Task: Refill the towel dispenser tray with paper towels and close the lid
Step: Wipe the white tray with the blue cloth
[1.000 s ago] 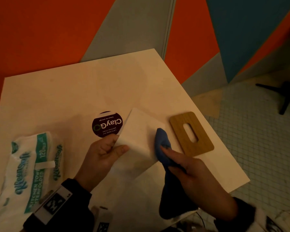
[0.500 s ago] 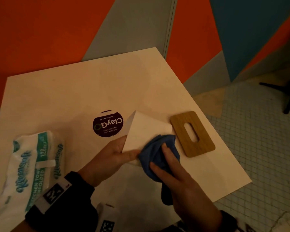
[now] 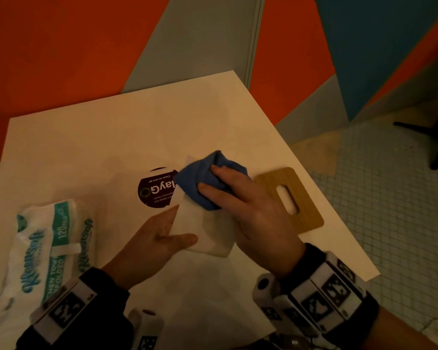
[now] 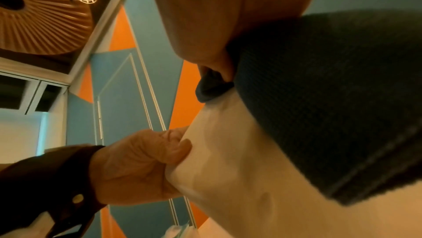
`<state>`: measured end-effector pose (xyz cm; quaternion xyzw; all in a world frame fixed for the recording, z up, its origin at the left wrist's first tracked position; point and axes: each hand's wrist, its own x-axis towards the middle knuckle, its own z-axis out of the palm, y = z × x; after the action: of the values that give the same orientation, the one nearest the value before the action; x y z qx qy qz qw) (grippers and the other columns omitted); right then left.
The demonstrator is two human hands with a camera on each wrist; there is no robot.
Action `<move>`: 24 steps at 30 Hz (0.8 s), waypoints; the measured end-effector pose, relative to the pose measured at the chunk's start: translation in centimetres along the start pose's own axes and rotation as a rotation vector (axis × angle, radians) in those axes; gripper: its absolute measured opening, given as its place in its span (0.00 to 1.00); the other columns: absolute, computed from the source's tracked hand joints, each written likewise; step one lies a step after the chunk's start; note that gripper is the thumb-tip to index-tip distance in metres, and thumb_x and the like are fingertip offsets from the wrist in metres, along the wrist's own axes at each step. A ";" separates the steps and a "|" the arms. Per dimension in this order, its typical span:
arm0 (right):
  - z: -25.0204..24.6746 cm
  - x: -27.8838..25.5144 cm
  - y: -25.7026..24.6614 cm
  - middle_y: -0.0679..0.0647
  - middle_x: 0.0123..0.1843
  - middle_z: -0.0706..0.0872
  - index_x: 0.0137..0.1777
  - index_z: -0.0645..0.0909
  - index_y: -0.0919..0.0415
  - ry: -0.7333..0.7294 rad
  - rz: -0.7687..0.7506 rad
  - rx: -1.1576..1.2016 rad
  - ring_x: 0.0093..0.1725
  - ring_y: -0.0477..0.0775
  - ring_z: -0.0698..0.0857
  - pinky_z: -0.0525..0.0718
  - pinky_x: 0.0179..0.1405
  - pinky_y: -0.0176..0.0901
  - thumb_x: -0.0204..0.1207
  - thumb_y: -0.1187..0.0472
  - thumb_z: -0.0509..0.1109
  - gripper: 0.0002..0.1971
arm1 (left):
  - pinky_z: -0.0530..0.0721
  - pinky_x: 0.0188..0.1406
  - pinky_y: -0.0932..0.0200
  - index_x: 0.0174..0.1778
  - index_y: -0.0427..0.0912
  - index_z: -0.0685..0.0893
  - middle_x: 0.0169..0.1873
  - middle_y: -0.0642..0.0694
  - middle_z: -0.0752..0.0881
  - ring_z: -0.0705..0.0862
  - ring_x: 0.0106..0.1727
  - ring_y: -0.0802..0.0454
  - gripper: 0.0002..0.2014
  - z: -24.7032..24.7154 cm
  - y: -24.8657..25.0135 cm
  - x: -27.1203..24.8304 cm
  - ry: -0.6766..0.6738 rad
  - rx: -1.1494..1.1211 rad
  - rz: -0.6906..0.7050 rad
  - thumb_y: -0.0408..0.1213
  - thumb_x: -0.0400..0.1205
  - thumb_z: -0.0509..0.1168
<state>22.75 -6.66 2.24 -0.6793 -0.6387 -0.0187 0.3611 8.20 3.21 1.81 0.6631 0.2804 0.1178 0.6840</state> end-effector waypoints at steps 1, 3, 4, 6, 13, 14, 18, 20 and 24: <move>-0.2 0.0 0.1 0.67 0.68 0.79 0.65 0.76 0.60 -0.014 -0.021 -0.006 0.68 0.59 0.69 0.66 0.68 0.45 0.76 0.62 0.57 0.18 | 0.87 0.42 0.68 0.47 0.52 0.82 0.41 0.62 0.91 0.88 0.45 0.59 0.15 0.0 0.0 -0.1 0.023 0.006 0.009 0.32 0.67 0.68; -0.3 -1.5 1.0 0.60 0.72 0.71 0.67 0.71 0.56 -0.030 -0.022 0.019 0.72 0.57 0.68 0.65 0.73 0.41 0.79 0.62 0.56 0.16 | 0.86 0.39 0.70 0.45 0.51 0.82 0.38 0.63 0.91 0.88 0.43 0.62 0.14 -0.2 -0.5 -0.4 0.077 0.026 0.020 0.29 0.69 0.69; -0.6 -2.6 1.4 0.57 0.73 0.67 0.68 0.69 0.56 -0.043 -0.001 0.063 0.74 0.54 0.66 0.63 0.76 0.38 0.81 0.61 0.55 0.16 | 0.84 0.37 0.72 0.44 0.52 0.82 0.37 0.65 0.91 0.88 0.42 0.63 0.14 -0.3 -0.7 -0.6 0.097 0.031 0.016 0.28 0.70 0.70; -1.0 -4.6 1.8 0.53 0.75 0.65 0.71 0.68 0.57 -0.067 0.048 0.153 0.78 0.46 0.61 0.59 0.77 0.34 0.84 0.57 0.47 0.18 | 0.83 0.36 0.74 0.44 0.53 0.82 0.38 0.67 0.90 0.87 0.43 0.65 0.13 -0.5 -1.1 -1.0 0.090 0.056 0.005 0.33 0.69 0.72; -0.2 -5.6 1.9 0.56 0.76 0.62 0.70 0.68 0.56 -0.084 0.081 0.214 0.78 0.54 0.62 0.60 0.79 0.41 0.82 0.61 0.54 0.17 | 0.85 0.38 0.71 0.49 0.58 0.78 0.43 0.68 0.89 0.87 0.46 0.65 0.24 -0.6 -0.3 -0.5 -0.044 0.061 -0.047 0.23 0.69 0.71; -0.2 -5.9 1.8 0.56 0.77 0.61 0.71 0.67 0.55 -0.112 0.079 0.186 0.79 0.54 0.60 0.58 0.79 0.38 0.82 0.61 0.54 0.18 | 0.86 0.40 0.68 0.51 0.60 0.77 0.46 0.65 0.88 0.87 0.47 0.63 0.26 -0.6 0.0 -0.4 -0.061 0.063 -0.021 0.25 0.66 0.71; 0.6 -7.3 1.0 0.41 0.81 0.51 0.74 0.62 0.47 -0.139 0.069 0.092 0.79 0.53 0.58 0.52 0.79 0.33 0.79 0.59 0.56 0.23 | 0.86 0.39 0.67 0.47 0.63 0.83 0.47 0.60 0.89 0.88 0.47 0.58 0.22 -0.3 0.5 -0.2 -0.039 0.052 0.048 0.36 0.60 0.70; 0.9 -7.7 0.3 0.35 0.82 0.45 0.76 0.57 0.42 -0.142 0.036 0.125 0.79 0.51 0.58 0.53 0.79 0.38 0.82 0.58 0.54 0.24 | 0.84 0.36 0.72 0.42 0.62 0.87 0.42 0.60 0.91 0.88 0.44 0.61 0.15 0.0 0.7 -0.4 0.004 -0.021 0.075 0.44 0.60 0.71; 0.7 -7.4 -0.5 0.27 0.79 0.44 0.75 0.47 0.31 -0.287 0.109 0.235 0.80 0.43 0.53 0.43 0.79 0.39 0.82 0.44 0.42 0.21 | 0.81 0.31 0.76 0.36 0.54 0.87 0.34 0.63 0.91 0.87 0.36 0.67 0.11 0.5 0.8 -0.8 0.075 0.046 0.075 0.30 0.71 0.70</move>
<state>20.66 -12.61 -1.65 -0.6618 -0.6435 0.1729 0.3436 7.97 2.45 2.77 0.6837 0.2834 0.1616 0.6528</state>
